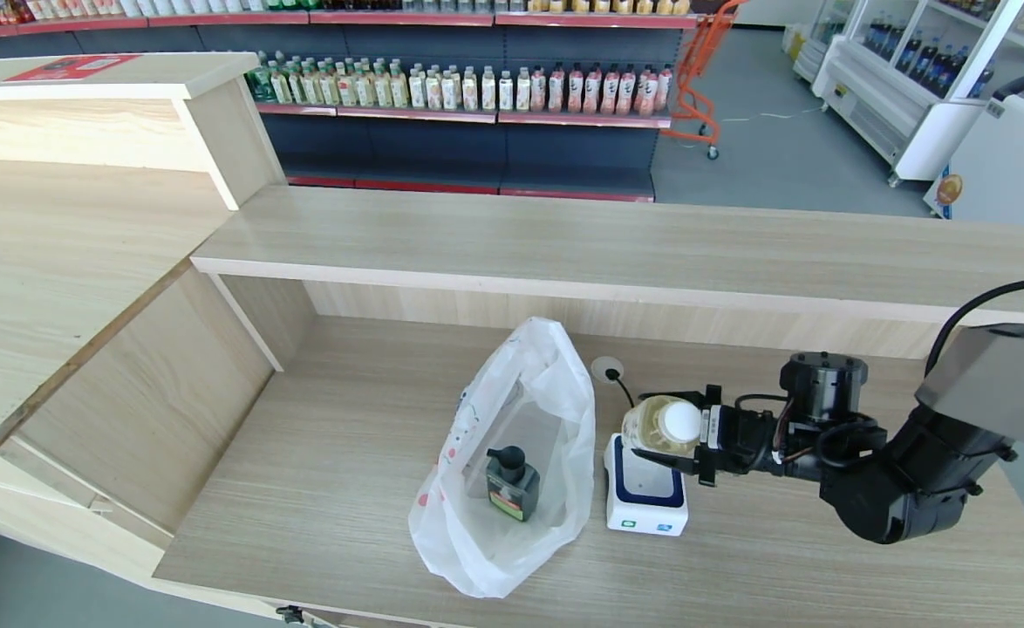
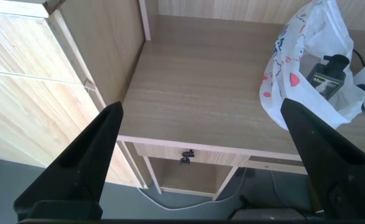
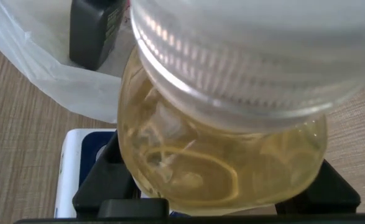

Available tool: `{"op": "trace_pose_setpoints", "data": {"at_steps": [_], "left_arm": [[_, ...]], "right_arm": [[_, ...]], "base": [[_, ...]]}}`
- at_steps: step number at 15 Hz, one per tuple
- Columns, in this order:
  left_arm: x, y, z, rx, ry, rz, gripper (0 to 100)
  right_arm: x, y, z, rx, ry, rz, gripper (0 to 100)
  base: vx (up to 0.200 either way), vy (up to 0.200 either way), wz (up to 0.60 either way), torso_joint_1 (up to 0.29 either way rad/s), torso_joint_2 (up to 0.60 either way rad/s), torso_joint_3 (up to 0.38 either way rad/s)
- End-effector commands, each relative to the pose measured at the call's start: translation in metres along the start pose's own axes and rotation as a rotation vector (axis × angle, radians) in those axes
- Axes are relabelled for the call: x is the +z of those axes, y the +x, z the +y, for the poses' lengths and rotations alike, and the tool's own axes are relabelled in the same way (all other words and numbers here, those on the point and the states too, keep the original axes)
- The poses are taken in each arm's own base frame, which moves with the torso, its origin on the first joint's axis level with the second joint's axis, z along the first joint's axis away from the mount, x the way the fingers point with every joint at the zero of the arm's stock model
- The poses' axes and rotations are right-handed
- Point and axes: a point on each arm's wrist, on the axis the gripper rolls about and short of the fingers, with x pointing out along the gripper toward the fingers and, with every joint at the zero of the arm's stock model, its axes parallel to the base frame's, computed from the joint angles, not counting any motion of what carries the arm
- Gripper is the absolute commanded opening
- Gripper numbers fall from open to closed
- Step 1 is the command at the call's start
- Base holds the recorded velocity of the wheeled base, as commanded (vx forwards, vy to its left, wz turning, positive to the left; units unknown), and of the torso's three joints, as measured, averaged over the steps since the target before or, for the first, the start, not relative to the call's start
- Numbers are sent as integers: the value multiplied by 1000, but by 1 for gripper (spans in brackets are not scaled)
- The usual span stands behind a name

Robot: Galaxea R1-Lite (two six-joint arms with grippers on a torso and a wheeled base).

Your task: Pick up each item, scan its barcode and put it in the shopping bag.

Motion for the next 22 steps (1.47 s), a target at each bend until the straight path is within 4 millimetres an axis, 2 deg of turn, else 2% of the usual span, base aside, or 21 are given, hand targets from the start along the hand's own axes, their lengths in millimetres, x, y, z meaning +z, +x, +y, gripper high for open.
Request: {"op": "trace_pose_setpoints", "data": {"at_steps": [1, 10, 12, 14, 17, 19, 21, 22], "left_arm": [[0, 0, 0, -2, 0, -1, 100], [0, 0, 0, -2, 0, -1, 100], [0, 0, 0, 0, 0, -1, 100], [0, 0, 0, 0, 0, -1, 100], [0, 0, 0, 0, 0, -1, 100], [0, 0, 0, 0, 0, -1, 100], [0, 0, 0, 0, 0, -1, 100], [0, 0, 0, -2, 0, -1, 100]], "right_arm": [[-3, 2, 1, 3, -2, 4, 0], [-3, 2, 1, 2, -10, 4, 0], [1, -3, -4, -10, -4, 2, 0], [21, -13, -20, -49, 102, -27, 0], [68, -32, -42, -116, 338, -99, 0], [93, -41, -41, -179, 540, -89, 0], [98, -39, -38, -223, 661, -70, 0], [100, -28, -33, -284, 799, -38, 0]], "base": [[0, 0, 0, 0, 0, 0], [0, 0, 0, 0, 0, 0], [0, 0, 0, 0, 0, 0], [0, 0, 0, 0, 0, 0], [0, 0, 0, 0, 0, 0], [0, 0, 0, 0, 0, 0], [0, 0, 0, 0, 0, 0], [0, 0, 0, 0, 0, 0]]}}
